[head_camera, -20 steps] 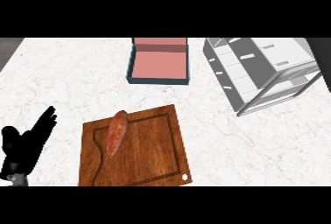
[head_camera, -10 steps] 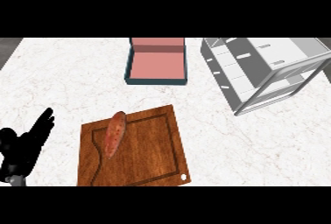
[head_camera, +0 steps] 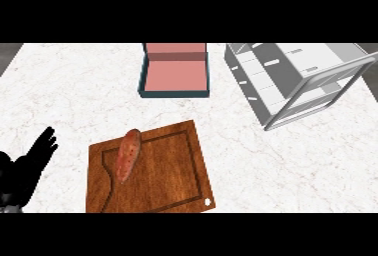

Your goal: Pick the bell pepper from the cutting board and place it in the tiered basket

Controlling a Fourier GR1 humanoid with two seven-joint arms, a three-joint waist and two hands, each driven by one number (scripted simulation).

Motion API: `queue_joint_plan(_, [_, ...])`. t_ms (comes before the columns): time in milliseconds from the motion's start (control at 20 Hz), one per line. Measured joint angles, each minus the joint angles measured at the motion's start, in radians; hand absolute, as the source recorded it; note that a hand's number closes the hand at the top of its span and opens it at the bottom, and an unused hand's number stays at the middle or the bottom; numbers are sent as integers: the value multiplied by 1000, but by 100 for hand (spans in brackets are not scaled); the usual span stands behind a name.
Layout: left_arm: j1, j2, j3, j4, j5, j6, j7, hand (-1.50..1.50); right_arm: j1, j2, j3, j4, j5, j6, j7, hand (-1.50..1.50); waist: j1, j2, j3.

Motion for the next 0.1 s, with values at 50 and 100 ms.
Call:
queue_joint_plan(50, [-2,-1,1,-1,1,1,4,0,25,-24,-24,6,-25,27,-22,-150,-1,0,0])
queue_joint_plan(100, [-5,-3,1,-4,2,2,11,0,47,-49,-45,14,-47,54,-40,-150,1,1,1])
